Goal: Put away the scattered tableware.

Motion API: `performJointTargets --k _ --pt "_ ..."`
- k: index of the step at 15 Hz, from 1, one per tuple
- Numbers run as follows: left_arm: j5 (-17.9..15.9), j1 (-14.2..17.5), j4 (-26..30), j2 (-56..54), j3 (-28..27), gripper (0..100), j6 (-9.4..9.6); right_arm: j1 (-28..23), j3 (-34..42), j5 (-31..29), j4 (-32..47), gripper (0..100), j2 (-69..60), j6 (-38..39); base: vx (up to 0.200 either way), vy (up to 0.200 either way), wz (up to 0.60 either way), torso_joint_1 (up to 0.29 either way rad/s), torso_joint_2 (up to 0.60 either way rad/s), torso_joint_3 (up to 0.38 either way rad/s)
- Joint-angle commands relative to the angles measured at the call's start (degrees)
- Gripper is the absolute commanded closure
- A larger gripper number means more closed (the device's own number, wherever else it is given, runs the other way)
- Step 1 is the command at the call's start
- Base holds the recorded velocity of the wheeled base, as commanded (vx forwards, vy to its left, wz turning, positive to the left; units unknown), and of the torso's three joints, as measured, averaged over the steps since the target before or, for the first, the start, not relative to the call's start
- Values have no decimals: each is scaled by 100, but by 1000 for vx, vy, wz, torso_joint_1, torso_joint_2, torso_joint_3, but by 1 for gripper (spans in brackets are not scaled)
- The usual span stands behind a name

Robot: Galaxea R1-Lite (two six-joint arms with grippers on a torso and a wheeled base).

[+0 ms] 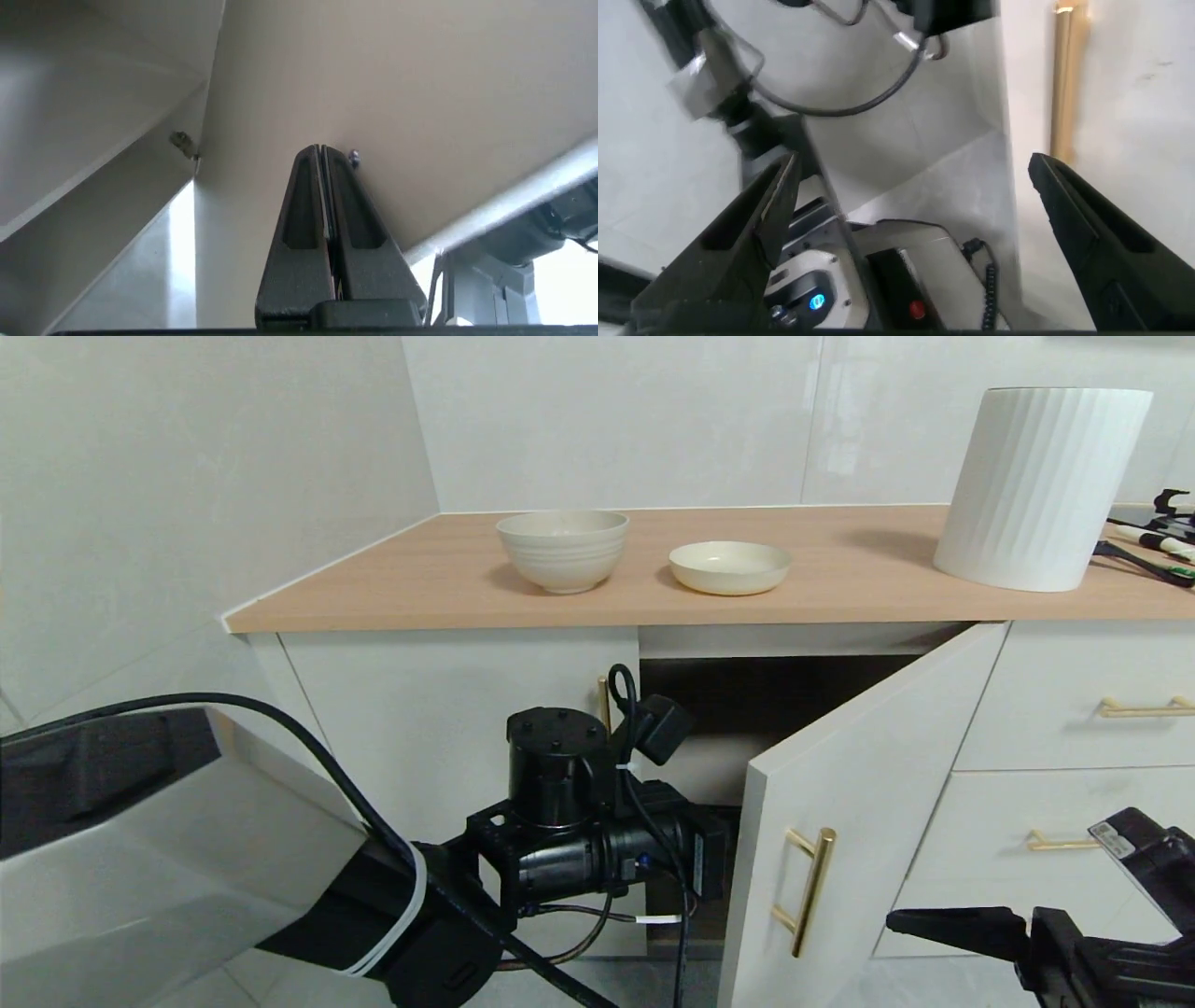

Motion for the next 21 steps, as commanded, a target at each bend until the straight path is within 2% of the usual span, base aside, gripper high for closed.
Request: performJointTargets --k 1,6,9,11,13,14,16,18,20,21 --pt "-7 -16 7 69 -77 100 -5 -30 -9 -17 0 0 41 2 0 0 0 0 0 0" --pt "134 -148 262 69 -173 100 -14 -4 17 27 -9 0 -196 2 0 0 0 0 0 0" --pt "239 -631 279 113 -314 100 -14 304 53 343 18 0 -644 2 0 0 0 0 0 0" --pt "336 -1176 332 289 -710 100 -14 796 132 466 35 0 -1013 10 0 0 0 0 0 0" --pt "415 -1343 341 271 -745 100 -14 1068 132 466 158 0 -1207 10 0 0 0 0 0 0" --pt "520 -1396 341 254 -736 100 -14 1262 70 466 545 0 -1400 10 0 0 0 0 0 0" --pt "591 -1352 350 166 -631 100 -14 1288 -18 458 888 0 -1426 2 0 0 0 0 0 0" --pt "652 -1123 341 87 -376 100 -5 1191 -44 440 896 0 -1409 2 0 0 0 0 0 0" --pt "652 -745 314 60 -68 100 -5 726 -79 440 888 0 -1321 2 0 0 0 0 0 0" --pt "661 -693 279 78 -77 100 -5 620 -123 440 888 0 -1277 2 0 0 0 0 0 0"
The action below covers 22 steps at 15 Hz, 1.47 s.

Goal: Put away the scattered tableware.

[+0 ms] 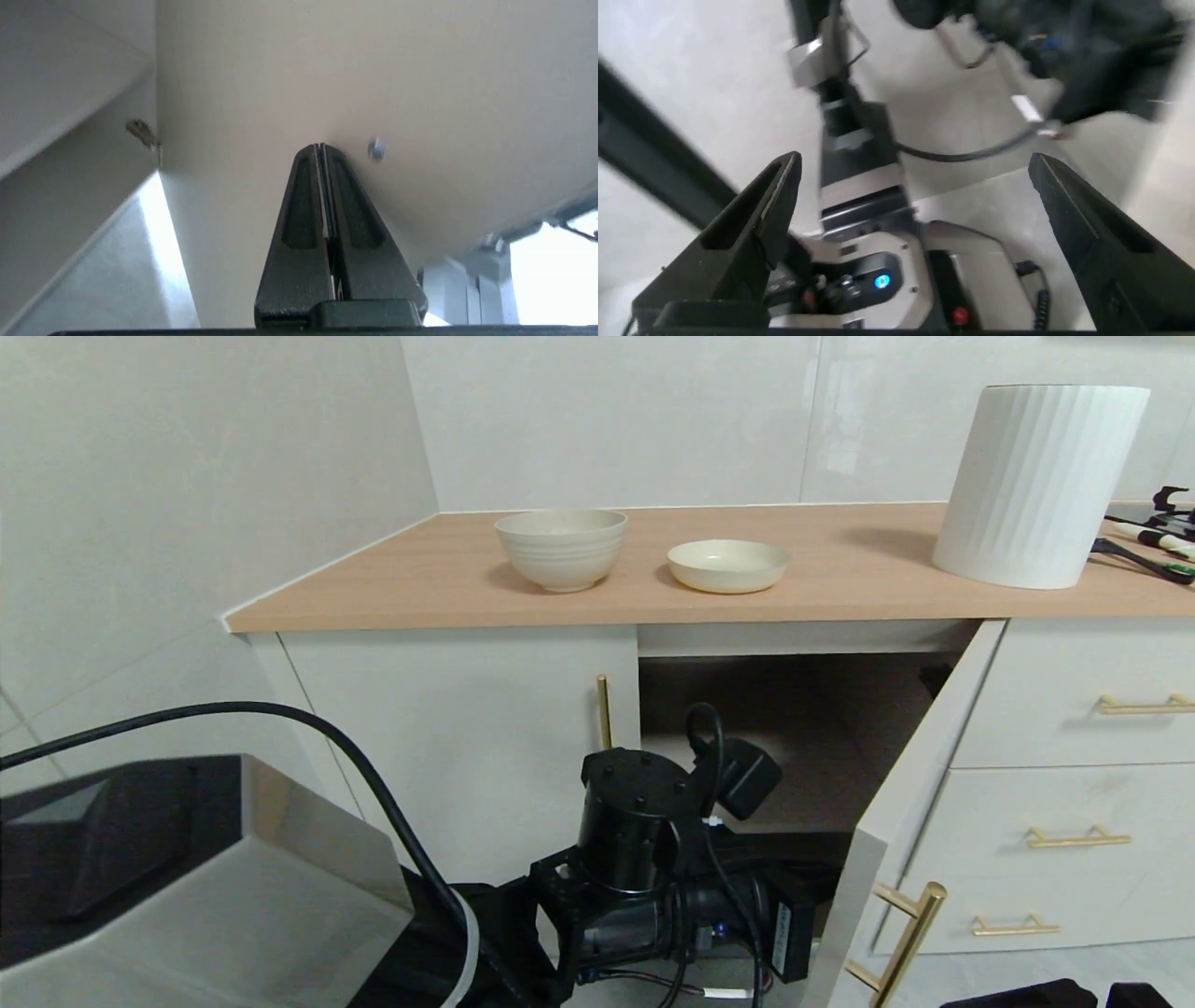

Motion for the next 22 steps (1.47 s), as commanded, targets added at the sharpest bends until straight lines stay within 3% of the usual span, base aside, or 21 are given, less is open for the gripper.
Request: performJointTargets --k 1,5,7,11,13,16,17,20,21,22 --pt "111 212 -16 -19 83 100 7 -294 -57 2 -13 0 98 -1 0 0 0 0 0 0" --pt "120 274 11 8 83 100 25 -672 -110 2 -13 0 213 -1 -50 0 0 -1 1 1" --pt "120 274 2 157 -102 100 25 -690 -110 2 -13 0 222 -10 -200 0 0 10 0 2" --pt "120 274 28 289 -260 100 25 -663 -93 20 -13 0 195 -10 0 0 0 0 0 0" --pt "120 274 248 553 -717 100 25 -663 -84 29 -13 0 213 -10 0 0 0 0 0 0" --pt "269 247 547 553 -963 100 7 -654 -84 64 -13 0 195 -10 0 0 0 0 0 0" --pt "436 98 556 491 -1042 100 -54 -637 -75 73 -13 0 160 -10 0 0 0 0 0 0" --pt "366 -1027 547 333 -1218 100 -98 -259 -75 292 57 0 -112 -1 0 0 0 0 0 0" --pt "384 -1018 547 140 -1033 100 -98 -83 -75 292 136 0 -174 -1 0 0 0 0 0 0" --pt "392 -754 529 -19 -743 100 -107 -48 -101 284 215 0 -183 -1 0 0 0 0 0 0"
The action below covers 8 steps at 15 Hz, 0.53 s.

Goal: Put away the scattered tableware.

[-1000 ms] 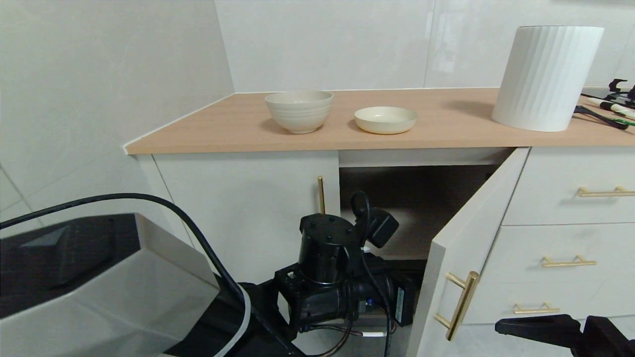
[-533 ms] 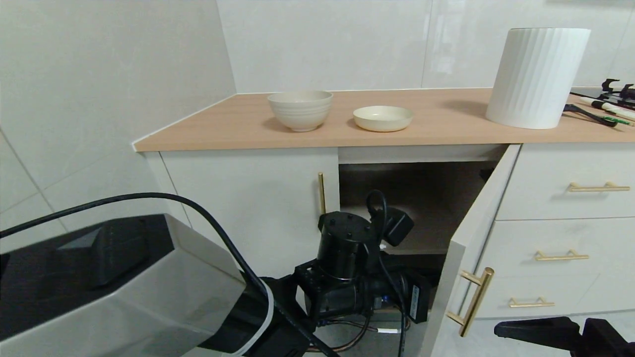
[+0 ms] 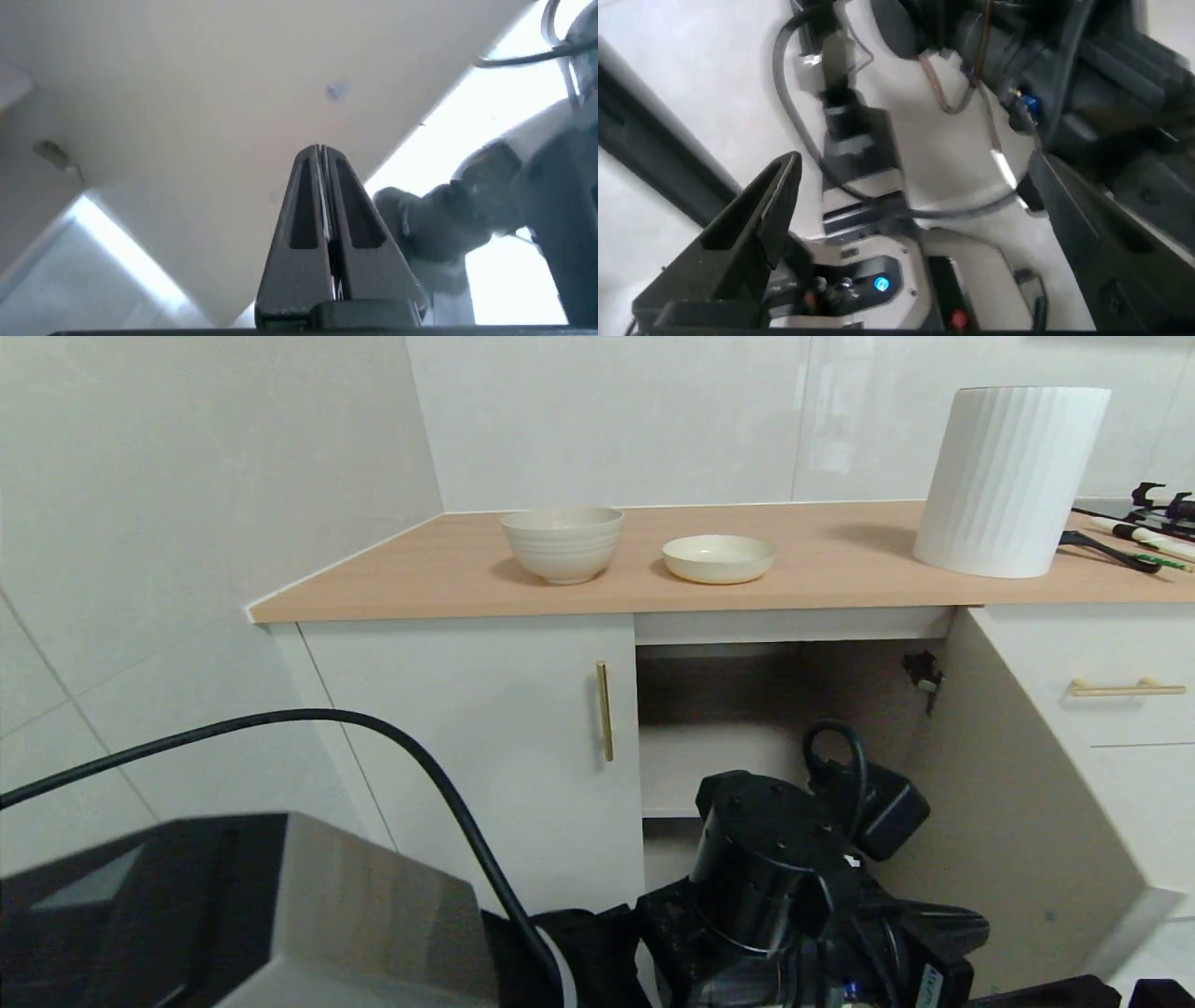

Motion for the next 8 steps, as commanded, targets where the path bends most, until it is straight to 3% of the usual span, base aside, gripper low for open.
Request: performJointTargets --k 1,3,4,5,6,7,8 --pt "12 475 -31 -465 602 100 -8 123 -31 -20 82 0 -94 2 0 0 0 0 0 0" --pt "3 1275 -163 -685 1200 100 -8 96 -119 -169 108 0 223 19 0 0 0 0 0 0" --pt "3 1389 -224 -694 1262 100 -8 79 -136 -257 108 0 284 19 0 0 0 0 0 0" --pt "12 1969 -743 -720 1622 100 9 -18 -259 -802 82 0 645 19 0 0 0 0 0 0" --pt "-6 2321 -1086 -834 1894 100 18 -44 -409 -1110 82 0 803 37 0 0 0 0 0 0" --pt "-6 2321 -1086 -834 1894 100 18 -44 -409 -1110 82 0 803 37 0 0 0 0 0 0" --pt "-6 2804 -1341 -1159 2272 100 27 -273 -927 -1690 108 0 1269 54 0 0 0 0 0 0"
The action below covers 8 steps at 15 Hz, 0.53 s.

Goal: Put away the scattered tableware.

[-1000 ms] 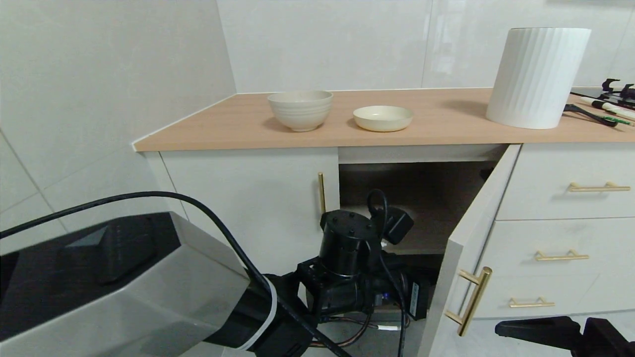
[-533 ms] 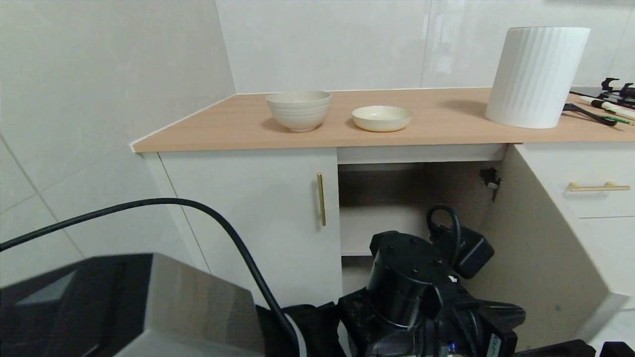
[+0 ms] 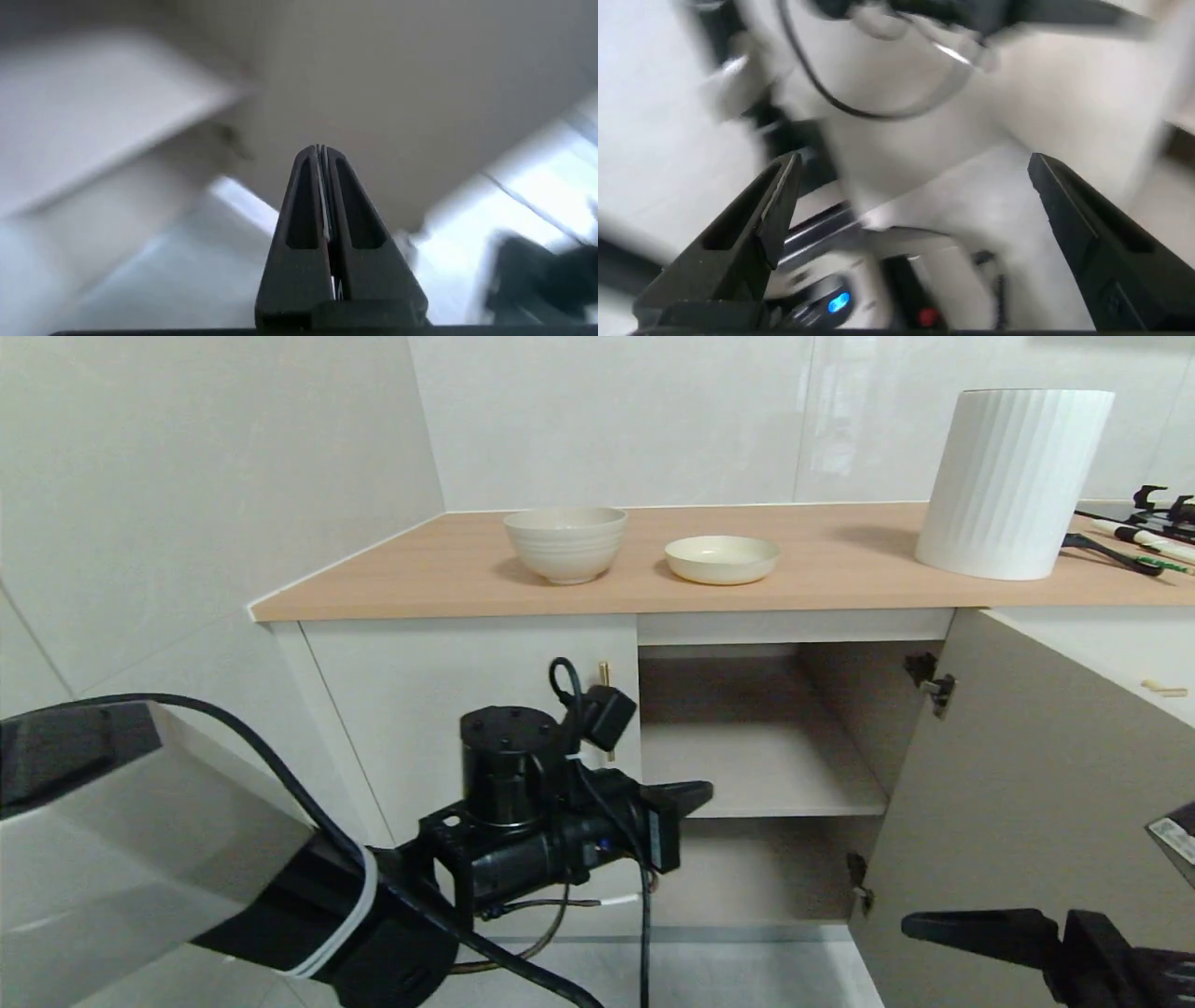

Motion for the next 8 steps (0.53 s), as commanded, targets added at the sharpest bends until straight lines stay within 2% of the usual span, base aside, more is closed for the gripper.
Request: performJointTargets --k 1,3,5,6,7,8 --pt "-6 830 -224 -724 632 100 43 -376 -956 -658 7 0 1153 13 0 0 0 0 0 0" --pt "-23 1217 -181 -1128 711 100 236 -666 -1651 -728 15 0 1865 -14 0 0 0 0 0 0" --pt "-23 1709 224 -1708 720 100 860 -728 -2618 -719 464 0 2287 -22 0 0 0 0 0 0" --pt "-23 1770 391 -1822 729 100 974 -728 -2820 -719 727 0 2287 -22 0 0 0 0 0 0" --pt "47 2060 1173 -2350 826 100 1282 -649 -3716 -781 1958 0 2384 -93 0 0 0 0 0 0" --pt "73 2306 1683 -2789 905 100 1317 -482 -4121 -1282 2459 0 2507 -242 0 0 0 0 0 0"
